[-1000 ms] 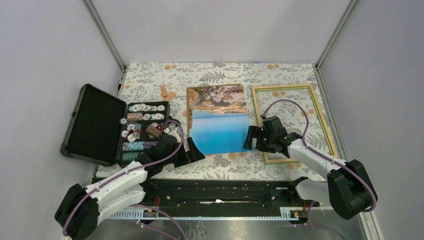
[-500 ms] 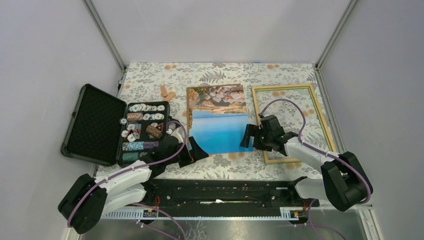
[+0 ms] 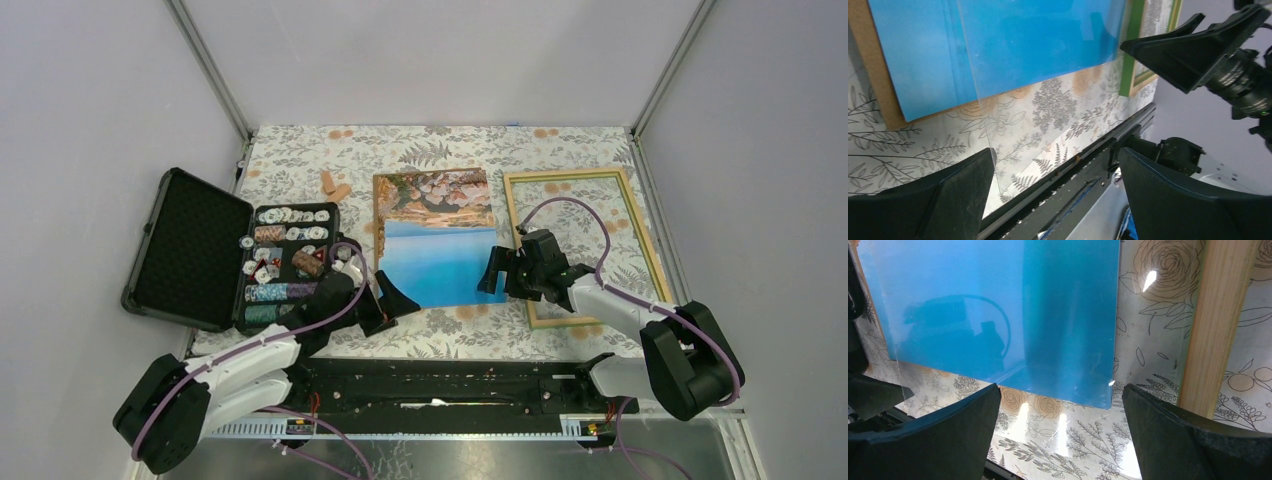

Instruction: Put the photo into the frame

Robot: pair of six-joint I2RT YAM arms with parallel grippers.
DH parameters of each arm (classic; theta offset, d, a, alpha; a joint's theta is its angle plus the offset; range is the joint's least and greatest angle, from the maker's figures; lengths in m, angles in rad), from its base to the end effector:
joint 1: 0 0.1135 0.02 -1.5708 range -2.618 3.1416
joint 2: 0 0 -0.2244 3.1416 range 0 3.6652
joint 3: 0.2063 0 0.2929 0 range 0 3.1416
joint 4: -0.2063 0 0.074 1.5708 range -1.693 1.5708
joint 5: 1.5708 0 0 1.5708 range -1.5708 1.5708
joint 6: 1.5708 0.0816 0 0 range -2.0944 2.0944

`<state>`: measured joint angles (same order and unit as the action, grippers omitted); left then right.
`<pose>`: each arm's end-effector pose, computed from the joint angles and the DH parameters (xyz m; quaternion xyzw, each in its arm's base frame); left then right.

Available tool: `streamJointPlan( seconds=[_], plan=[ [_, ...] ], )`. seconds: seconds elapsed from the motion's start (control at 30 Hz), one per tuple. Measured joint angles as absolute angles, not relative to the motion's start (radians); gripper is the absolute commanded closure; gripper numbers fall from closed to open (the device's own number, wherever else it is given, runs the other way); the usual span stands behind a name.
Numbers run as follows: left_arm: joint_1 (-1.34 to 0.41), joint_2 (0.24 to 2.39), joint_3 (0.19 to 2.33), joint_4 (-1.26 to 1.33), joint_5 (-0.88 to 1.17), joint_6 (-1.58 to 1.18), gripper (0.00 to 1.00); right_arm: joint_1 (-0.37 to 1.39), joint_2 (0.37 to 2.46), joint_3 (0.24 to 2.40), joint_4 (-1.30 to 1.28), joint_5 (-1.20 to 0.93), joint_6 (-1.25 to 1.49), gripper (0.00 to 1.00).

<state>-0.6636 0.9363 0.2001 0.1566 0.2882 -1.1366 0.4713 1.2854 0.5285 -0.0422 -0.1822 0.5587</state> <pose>0.1961 -0.1828 0.0628 -0.1376 0.8623 -0.4472 0.1935 0.2731 0.1557 0.0650 0.0061 0.9233 0.2579 0.2847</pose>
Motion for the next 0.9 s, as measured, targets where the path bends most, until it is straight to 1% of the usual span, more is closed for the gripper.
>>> streamJointPlan(
  seconds=[0.13,0.27,0.33,0.47,0.53,0.67,0.73,0.9],
  plan=[
    [-0.664,0.909,0.193,0.176,0.290,-1.169,0.09,0.471,1.285,0.528,-0.039,-0.187,0.559,0.00],
    [-0.664,0.904,0.187,0.187,0.289,-1.193,0.22,0.471,1.285,0.528,-0.039,-0.196,0.564,0.00],
    [-0.664,0.904,0.176,0.201,0.288,-1.210,0.31,0.471,1.285,0.527,-0.039,-0.200,0.567,0.00],
    [-0.664,0.904,0.139,0.249,0.284,-1.248,0.45,0.471,1.277,0.524,-0.040,-0.203,0.573,0.00],
    [-0.664,0.906,0.130,0.266,0.284,-1.264,0.54,0.471,1.272,0.522,-0.041,-0.204,0.575,0.00],
    [-0.664,0.930,0.129,0.311,0.285,-1.273,0.69,0.471,1.270,0.521,-0.044,-0.204,0.578,0.00],
    [-0.664,0.952,0.129,0.326,0.284,-1.275,0.72,0.471,1.268,0.521,-0.047,-0.205,0.579,0.00],
    [-0.664,1.003,0.136,0.339,0.284,-1.253,0.89,0.471,1.258,0.521,-0.067,-0.205,0.582,0.00]
  ],
)
